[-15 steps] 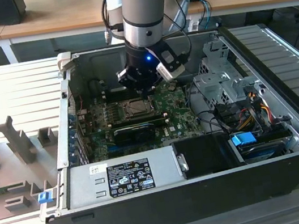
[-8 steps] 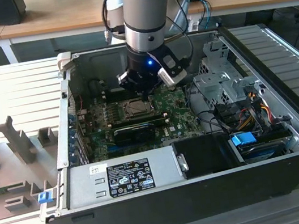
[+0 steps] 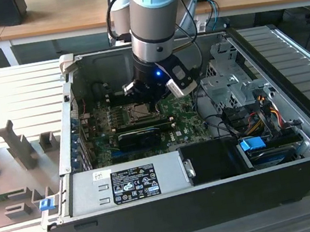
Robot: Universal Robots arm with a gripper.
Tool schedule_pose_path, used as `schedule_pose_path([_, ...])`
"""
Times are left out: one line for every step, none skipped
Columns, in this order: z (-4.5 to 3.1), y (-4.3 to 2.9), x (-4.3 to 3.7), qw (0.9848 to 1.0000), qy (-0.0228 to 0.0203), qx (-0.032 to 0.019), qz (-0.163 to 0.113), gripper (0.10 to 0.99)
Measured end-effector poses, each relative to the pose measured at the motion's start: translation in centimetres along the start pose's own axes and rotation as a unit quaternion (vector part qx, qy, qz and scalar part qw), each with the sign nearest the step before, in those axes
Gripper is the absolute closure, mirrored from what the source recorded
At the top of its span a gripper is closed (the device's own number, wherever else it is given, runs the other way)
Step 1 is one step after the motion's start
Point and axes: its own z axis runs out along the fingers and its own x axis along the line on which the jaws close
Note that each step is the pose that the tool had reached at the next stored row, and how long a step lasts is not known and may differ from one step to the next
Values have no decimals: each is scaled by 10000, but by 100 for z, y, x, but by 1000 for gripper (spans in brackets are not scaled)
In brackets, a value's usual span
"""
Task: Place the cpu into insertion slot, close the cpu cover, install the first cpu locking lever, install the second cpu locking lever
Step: 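Install the second cpu locking lever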
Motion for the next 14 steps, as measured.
schedule_pose_path([6, -7, 11, 10000, 0, 0, -3, 980])
schedule_pose_path([10, -11, 22, 10000, 0, 0, -3, 980])
schedule_pose_path([14, -14, 54, 10000, 1, 0, -4, 980])
schedule_pose_path([19, -13, 86, 10000, 0, 0, -4, 980])
schedule_pose_path([22, -12, 116, 10000, 0, 0, -4, 980])
schedule_pose_path([25, -10, 148, 10000, 0, 0, -5, 980])
schedule_pose_path([28, -9, 184, 10000, 1, 1, -4, 980])
schedule_pose_path([32, -6, 232, 10000, 1, 1, -4, 980])
schedule_pose_path([35, -5, 268, 10000, 1, 1, -5, 980])
schedule_pose_path([42, -4, 325, 10000, 1, 0, -5, 980])
schedule_pose_path([45, -9, 350, 10000, 1, 0, -5, 980])
schedule_pose_path([44, -30, 356, 10000, 1, 1, -7, 980])
schedule_pose_path([42, -47, 365, 10000, 1, 1, -5, 980])
schedule_pose_path([41, -61, 373, 10000, 1, 0, -5, 980])
